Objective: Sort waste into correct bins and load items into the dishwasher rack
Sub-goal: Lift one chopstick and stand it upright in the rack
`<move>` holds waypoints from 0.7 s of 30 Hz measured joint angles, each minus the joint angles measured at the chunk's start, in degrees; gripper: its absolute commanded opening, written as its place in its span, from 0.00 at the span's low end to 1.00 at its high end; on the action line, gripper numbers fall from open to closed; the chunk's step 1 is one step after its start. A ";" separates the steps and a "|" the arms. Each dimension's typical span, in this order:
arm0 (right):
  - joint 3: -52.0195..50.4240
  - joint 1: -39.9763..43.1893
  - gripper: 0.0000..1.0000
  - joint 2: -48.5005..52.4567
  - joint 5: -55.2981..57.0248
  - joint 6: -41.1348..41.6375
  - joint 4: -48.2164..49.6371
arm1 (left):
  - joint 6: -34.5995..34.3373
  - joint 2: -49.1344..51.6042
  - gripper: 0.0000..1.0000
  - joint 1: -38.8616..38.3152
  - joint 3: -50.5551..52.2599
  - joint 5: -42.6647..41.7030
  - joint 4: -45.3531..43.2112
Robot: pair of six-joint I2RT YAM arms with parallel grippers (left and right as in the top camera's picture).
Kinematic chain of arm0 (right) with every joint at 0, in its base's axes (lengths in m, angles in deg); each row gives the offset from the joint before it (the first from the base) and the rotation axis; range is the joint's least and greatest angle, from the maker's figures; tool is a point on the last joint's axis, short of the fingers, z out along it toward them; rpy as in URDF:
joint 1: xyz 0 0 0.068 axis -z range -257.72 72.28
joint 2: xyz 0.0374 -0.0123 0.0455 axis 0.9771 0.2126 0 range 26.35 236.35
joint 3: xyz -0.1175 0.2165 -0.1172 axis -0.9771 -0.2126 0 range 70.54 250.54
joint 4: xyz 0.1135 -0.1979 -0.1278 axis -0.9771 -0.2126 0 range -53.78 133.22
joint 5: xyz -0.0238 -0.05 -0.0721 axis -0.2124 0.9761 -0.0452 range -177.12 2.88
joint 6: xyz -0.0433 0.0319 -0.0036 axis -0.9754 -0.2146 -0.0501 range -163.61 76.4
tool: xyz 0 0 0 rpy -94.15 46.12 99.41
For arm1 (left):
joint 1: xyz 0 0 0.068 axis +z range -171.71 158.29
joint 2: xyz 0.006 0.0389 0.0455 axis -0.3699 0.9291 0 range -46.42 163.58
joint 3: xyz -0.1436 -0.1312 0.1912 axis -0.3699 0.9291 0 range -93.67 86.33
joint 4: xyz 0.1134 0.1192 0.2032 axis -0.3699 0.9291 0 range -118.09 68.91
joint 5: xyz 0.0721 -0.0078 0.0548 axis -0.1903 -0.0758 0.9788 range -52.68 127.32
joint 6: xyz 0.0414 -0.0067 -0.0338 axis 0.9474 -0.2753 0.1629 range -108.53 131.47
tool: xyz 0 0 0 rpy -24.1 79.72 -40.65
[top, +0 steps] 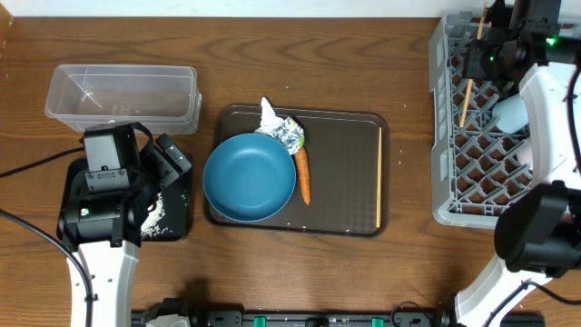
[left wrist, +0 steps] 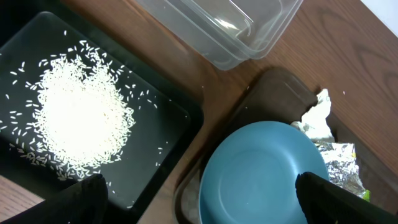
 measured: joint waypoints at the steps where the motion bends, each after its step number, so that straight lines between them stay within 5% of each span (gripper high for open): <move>1: -0.02 0.17 0.02 0.59 0.02 -0.04 0.22 | 0.00 -0.02 0.99 0.00 0.00 0.00 0.00; 6: -0.15 0.17 0.23 2.89 0.11 -0.44 0.70 | 0.00 -0.02 0.99 0.00 0.00 0.00 0.00; 8: -0.20 0.17 0.39 3.04 0.24 -0.33 0.70 | 0.00 0.00 0.99 0.00 0.00 0.02 0.00; 11: -0.20 0.17 0.78 3.04 0.28 -0.59 0.55 | 0.00 0.00 0.99 0.00 0.00 0.00 0.00; 12: -0.20 0.17 0.83 3.04 0.31 -0.50 0.26 | 0.00 -0.02 0.99 0.00 0.00 0.02 0.00; 21: -0.20 0.15 0.84 1.88 -1.57 0.13 -5.38 | 0.00 0.00 0.99 0.00 0.00 0.00 0.00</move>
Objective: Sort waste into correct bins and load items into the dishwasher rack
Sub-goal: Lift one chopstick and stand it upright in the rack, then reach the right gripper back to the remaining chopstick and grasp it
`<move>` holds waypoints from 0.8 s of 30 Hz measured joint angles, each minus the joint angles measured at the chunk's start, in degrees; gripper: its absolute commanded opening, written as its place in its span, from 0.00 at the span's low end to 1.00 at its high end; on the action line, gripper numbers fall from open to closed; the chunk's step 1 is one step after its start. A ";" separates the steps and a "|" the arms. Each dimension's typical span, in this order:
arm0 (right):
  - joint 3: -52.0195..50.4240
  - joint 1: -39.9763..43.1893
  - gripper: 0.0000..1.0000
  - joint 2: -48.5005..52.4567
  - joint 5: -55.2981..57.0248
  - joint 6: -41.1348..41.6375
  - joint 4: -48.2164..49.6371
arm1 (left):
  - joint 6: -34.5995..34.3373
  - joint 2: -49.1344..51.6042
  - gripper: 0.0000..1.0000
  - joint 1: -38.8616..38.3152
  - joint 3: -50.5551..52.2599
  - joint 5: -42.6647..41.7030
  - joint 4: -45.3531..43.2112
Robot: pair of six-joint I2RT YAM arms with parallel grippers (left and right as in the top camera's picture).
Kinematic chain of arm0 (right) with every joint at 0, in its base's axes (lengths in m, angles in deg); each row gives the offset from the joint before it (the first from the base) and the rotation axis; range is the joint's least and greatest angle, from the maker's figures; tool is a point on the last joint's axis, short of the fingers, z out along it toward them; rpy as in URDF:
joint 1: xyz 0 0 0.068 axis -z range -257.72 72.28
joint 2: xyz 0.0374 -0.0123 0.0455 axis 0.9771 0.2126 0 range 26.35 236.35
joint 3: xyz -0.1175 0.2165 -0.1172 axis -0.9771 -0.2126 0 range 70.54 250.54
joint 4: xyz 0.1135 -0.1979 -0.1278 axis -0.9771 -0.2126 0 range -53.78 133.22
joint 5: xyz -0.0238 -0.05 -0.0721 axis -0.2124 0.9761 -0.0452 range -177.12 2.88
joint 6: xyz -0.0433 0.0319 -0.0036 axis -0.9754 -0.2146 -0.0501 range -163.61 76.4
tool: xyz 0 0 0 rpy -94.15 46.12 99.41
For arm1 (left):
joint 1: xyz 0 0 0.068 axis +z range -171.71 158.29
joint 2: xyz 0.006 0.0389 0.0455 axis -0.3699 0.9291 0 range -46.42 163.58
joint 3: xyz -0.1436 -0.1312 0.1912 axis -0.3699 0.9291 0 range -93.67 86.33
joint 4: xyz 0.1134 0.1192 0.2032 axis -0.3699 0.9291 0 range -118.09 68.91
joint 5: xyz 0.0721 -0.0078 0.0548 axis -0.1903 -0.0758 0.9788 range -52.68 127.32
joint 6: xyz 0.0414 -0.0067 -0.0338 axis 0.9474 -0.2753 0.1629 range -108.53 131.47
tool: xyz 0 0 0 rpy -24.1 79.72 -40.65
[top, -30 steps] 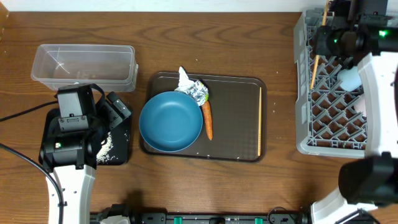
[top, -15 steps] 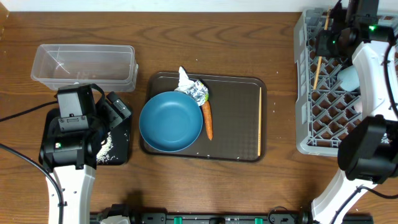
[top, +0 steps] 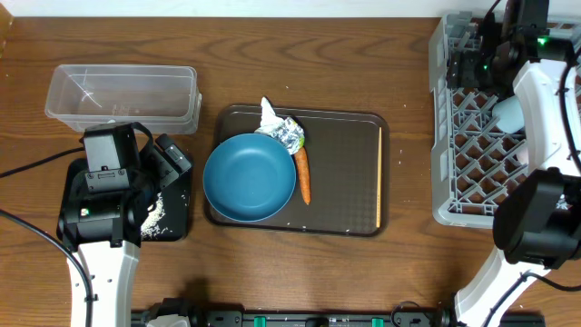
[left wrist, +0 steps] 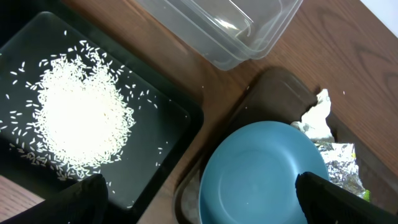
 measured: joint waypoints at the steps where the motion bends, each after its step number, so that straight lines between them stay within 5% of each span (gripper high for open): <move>1: 0.00 -0.04 0.83 -0.68 -1.05 0.46 -1.09 | 0.00 -0.02 0.99 0.00 0.00 0.00 0.02; 11: -0.50 -9.64 0.76 -7.32 -11.47 4.28 -15.10 | 0.00 -0.02 0.99 0.00 0.00 0.02 -0.02; 24: -24.11 -27.52 0.80 -7.30 -5.07 17.16 -0.24 | 0.00 -0.02 0.99 0.00 0.00 0.02 -0.04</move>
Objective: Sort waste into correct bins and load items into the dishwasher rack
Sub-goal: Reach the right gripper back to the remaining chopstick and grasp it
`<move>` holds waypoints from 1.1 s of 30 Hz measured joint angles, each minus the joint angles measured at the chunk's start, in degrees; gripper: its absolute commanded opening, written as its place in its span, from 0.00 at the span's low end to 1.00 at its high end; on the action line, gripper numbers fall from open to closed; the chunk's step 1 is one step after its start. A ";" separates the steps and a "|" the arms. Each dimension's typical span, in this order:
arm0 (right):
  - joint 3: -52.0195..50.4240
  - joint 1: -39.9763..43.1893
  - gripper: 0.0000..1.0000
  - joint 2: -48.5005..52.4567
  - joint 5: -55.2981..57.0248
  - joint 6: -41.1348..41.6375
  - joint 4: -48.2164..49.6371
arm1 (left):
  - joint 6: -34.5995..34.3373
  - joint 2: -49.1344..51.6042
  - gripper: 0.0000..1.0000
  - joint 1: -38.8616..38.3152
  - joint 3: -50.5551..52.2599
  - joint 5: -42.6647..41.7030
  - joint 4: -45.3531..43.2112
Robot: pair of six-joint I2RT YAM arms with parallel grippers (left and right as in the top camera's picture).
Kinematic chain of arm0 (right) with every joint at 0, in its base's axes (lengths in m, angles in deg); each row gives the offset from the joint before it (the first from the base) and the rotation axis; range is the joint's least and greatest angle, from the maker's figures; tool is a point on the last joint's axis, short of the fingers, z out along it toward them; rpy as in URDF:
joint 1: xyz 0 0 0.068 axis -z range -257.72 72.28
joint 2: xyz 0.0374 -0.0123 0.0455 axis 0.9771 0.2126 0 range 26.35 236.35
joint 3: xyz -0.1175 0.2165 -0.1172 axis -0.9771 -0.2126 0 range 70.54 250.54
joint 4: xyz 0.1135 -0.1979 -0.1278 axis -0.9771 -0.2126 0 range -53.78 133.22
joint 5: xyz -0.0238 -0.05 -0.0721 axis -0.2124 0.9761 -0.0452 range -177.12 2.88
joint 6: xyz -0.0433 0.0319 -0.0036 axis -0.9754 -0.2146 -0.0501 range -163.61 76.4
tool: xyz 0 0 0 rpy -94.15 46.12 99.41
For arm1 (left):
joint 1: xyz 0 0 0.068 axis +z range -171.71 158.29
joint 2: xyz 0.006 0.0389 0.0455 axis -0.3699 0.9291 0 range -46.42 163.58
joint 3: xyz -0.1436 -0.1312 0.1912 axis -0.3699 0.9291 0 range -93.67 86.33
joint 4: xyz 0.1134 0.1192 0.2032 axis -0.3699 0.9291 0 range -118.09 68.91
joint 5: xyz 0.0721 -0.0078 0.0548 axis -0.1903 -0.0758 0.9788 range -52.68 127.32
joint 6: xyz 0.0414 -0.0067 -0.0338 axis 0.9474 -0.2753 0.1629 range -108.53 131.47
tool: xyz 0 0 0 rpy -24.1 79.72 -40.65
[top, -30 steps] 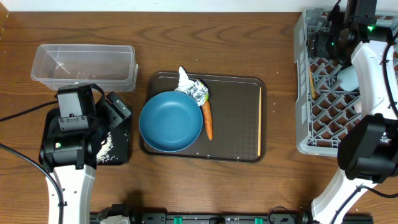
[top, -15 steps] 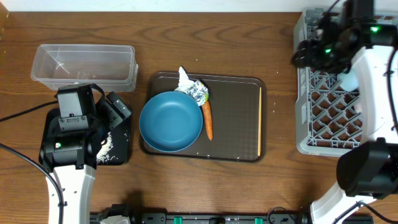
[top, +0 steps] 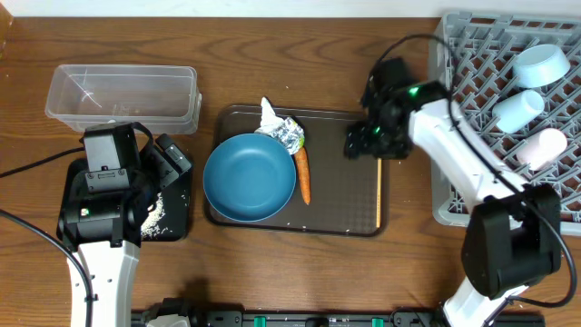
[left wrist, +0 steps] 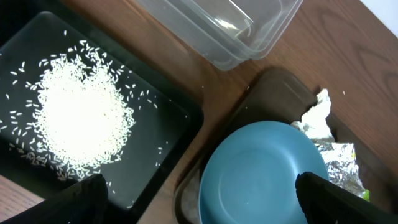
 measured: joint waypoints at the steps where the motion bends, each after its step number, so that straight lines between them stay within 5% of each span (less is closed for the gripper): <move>1: -1.16 -0.46 0.82 0.00 0.46 0.90 0.85 | 0.00 0.00 0.99 0.00 0.00 0.00 0.02; 5: -5.20 -1.01 0.91 0.00 3.32 4.42 4.24 | 0.00 0.00 0.99 0.00 0.00 0.00 0.02; 33: -8.68 -0.90 0.89 3.41 6.60 6.47 10.78 | 0.00 0.00 0.99 0.00 0.00 -0.02 0.04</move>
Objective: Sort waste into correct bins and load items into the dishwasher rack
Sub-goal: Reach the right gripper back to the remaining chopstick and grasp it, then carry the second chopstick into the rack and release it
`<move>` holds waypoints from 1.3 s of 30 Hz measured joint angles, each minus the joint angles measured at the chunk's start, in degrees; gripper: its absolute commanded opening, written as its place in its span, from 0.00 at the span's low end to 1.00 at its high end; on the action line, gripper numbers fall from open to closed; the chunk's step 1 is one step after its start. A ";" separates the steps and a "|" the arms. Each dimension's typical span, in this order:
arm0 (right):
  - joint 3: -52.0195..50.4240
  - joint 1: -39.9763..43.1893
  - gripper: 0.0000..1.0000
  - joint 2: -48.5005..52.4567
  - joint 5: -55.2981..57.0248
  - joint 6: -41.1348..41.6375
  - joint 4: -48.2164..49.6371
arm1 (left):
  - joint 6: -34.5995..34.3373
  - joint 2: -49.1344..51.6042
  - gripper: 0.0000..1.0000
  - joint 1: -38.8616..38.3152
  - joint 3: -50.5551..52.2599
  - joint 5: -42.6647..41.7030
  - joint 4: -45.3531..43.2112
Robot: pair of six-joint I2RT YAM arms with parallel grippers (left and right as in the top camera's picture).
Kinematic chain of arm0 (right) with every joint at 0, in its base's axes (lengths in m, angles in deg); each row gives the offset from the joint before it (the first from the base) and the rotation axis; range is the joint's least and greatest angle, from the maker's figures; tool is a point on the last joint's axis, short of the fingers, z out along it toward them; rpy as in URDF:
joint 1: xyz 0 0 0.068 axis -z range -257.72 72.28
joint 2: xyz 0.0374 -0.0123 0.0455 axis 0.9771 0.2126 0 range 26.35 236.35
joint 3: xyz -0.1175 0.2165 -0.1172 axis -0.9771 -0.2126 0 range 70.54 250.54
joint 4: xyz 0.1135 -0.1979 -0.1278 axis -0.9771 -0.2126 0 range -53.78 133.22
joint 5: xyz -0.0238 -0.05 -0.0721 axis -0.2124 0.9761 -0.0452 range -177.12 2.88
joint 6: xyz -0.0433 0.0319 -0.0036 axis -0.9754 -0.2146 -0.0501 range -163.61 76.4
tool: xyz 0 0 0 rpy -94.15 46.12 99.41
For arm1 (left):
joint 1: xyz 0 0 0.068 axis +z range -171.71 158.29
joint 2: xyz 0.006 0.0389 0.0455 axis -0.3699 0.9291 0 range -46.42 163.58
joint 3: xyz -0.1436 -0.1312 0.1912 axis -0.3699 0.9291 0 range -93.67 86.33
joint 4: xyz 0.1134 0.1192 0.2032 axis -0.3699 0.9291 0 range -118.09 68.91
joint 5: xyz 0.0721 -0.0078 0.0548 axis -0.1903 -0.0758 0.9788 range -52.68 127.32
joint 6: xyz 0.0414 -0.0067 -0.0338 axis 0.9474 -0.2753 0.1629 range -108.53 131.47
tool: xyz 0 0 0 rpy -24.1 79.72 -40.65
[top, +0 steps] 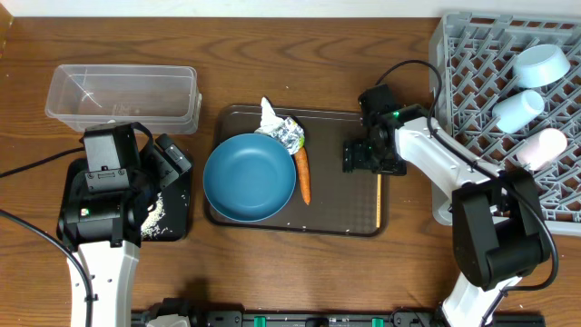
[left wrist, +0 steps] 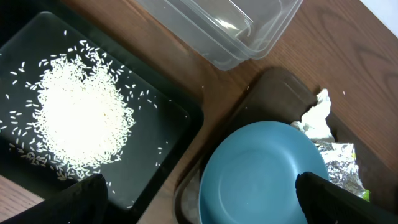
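A brown tray (top: 340, 204) holds a blue plate (top: 250, 177), an orange carrot (top: 304, 175), crumpled foil (top: 290, 134), a white tissue (top: 268, 113) and a thin chopstick (top: 379, 195). My right gripper (top: 375, 159) is low over the chopstick's upper part and looks open, a finger on each side. Over the black bin with rice (left wrist: 81, 118) my left gripper (left wrist: 199, 196) is open and holds nothing. The left wrist view also shows the plate (left wrist: 261, 168), foil (left wrist: 339, 165) and tissue (left wrist: 317, 115).
A clear plastic container (top: 123, 95) stands at the back left, above the black bin (top: 172, 222). The grey dishwasher rack (top: 481, 127) on the right holds three pale cups (top: 517, 109). The right arm stretches from the rack's front edge to the tray.
My right gripper has shifted slightly down and left over the tray's right side, closer to the chopstick. The left arm and everything on the tray have not moved.
At first my right gripper held a chopstick upright over the rack's back left corner. Then it was still there with no chopstick showing. Later it was above the tray's right side, and now it sits low at the remaining chopstick. The left arm stayed put.
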 measured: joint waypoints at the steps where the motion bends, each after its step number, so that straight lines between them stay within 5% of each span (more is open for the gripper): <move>1: 0.00 0.00 0.89 0.26 0.00 0.00 0.11 | 0.00 0.02 0.99 0.00 0.00 0.00 0.00; 8: 0.07 -0.07 0.83 2.25 -0.13 0.02 0.46 | 0.00 0.00 0.99 0.00 0.00 0.00 0.00; 24: 0.07 -5.09 0.01 2.93 6.86 5.20 2.34 | 0.00 0.00 0.99 0.00 0.00 0.02 0.00; 33: 2.54 -3.45 0.01 3.37 1.68 2.67 -0.52 | 0.00 0.02 0.99 0.00 0.00 0.00 0.00; 39: 18.12 3.10 0.01 3.63 -2.86 -3.37 -11.17 | 0.00 0.02 0.99 0.00 0.00 0.00 0.02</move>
